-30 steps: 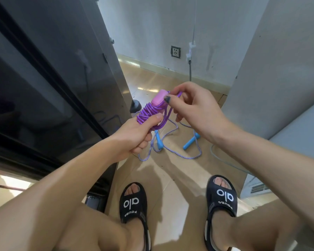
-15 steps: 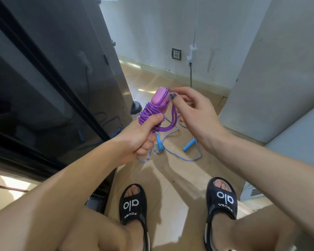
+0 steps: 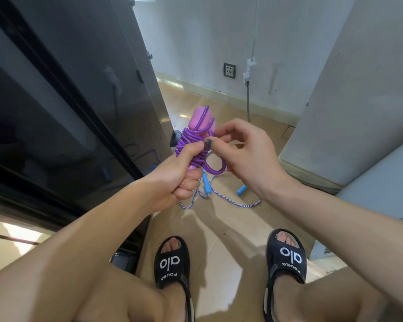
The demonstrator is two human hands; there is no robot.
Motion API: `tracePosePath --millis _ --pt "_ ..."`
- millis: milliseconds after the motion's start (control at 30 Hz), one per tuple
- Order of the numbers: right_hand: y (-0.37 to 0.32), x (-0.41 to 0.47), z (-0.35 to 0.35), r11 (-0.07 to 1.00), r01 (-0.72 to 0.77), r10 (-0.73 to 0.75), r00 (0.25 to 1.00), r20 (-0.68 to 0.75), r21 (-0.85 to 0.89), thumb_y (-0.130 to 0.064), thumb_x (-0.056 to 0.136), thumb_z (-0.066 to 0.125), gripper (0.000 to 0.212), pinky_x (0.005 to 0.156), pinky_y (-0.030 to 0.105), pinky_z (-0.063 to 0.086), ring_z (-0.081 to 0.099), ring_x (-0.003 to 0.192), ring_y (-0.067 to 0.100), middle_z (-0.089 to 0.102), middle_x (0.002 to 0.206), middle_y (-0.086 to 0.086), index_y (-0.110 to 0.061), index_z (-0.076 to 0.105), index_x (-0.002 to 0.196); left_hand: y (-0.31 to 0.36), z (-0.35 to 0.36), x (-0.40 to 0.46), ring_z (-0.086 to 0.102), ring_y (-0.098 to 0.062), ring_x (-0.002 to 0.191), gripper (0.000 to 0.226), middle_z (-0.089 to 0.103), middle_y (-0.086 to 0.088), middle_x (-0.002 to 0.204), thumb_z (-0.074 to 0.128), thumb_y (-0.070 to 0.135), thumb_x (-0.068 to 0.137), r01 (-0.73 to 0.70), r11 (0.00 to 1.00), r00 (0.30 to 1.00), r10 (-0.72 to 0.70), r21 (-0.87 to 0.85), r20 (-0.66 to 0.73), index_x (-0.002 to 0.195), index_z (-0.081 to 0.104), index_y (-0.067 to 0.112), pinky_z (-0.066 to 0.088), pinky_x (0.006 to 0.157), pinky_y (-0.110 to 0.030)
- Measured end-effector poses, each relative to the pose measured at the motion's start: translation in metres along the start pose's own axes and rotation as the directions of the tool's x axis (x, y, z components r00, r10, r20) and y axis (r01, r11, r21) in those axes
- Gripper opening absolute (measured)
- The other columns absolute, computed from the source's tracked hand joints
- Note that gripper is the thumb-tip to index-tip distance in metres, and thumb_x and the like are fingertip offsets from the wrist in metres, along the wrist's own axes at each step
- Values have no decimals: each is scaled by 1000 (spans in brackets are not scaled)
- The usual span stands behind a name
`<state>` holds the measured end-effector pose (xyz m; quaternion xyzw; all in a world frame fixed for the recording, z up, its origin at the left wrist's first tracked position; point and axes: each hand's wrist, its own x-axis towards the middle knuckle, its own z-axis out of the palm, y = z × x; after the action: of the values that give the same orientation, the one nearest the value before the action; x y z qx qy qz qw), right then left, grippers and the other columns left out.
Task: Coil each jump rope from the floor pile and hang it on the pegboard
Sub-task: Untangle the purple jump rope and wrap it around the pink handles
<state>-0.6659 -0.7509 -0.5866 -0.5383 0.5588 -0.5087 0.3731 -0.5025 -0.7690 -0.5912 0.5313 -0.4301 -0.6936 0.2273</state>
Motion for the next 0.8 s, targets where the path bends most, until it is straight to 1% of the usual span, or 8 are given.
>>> tracePosePath --millis 133,267,333,500,567,667,733,800 --pt "-5 -1 -6 999 13 -15 999 48 35 -15 86 76 11 38 15 35 46 42 9 66 83 9 -12 66 90 2 -2 -4 17 -6 40 58 24 6 53 44 55 99 10 1000 999 -10 -9 45 51 39 22 7 41 -22" --pt "0 0 -7 987 104 -102 994 25 -120 -23 83 77 12 46 23 38 47 47 12 67 81 -2 -22 66 87 3 -1 -5 17 -6 38 60 25 7 50 43 53 100 6 1000 998 -6 9 67 47 40 23 8 39 -19" --pt "0 -1 -7 978 140 -139 990 13 -156 -25 83 76 13 48 26 41 49 48 13 65 80 -4 -22 64 87 4 0 -6 17 -5 37 62 25 7 48 42 54 100 10 1000 997 -11 13 83 45 41 24 7 40 -20" --pt "-4 -6 -7 989 136 -134 990 38 -63 -19 85 75 15 45 31 48 58 52 27 63 83 -2 -18 62 92 5 -5 -8 17 -5 35 64 22 6 47 38 60 97 40 996 991 -49 78 122 47 35 20 9 38 -19" --pt "-4 -6 -7 993 115 -113 991 64 -19 -17 85 74 15 48 32 50 56 54 26 62 85 0 -19 62 94 4 -7 -9 16 -6 36 62 21 5 48 37 62 97 39 994 989 -52 100 136 52 31 19 9 38 -20" --pt "-2 -7 -8 994 108 -106 988 114 -9 -17 87 71 14 58 43 56 55 58 26 61 83 -4 -21 60 95 3 -9 -10 15 -6 37 60 20 5 49 40 63 93 27 993 987 -46 119 154 54 29 19 8 38 -20" --pt "1 -7 -8 987 146 -138 983 117 -67 -16 89 69 12 59 40 52 51 56 17 61 81 -5 -20 60 95 2 -10 -10 16 -6 37 59 21 5 48 44 63 90 16 992 985 -36 122 167 52 32 19 9 38 -19" --pt "2 -8 -7 968 205 -194 977 82 -143 -17 90 69 9 58 29 43 47 54 11 62 81 -7 -18 61 94 2 -10 -10 15 -6 37 58 20 6 48 48 67 82 14 993 981 -36 117 192 51 33 20 11 36 -17"
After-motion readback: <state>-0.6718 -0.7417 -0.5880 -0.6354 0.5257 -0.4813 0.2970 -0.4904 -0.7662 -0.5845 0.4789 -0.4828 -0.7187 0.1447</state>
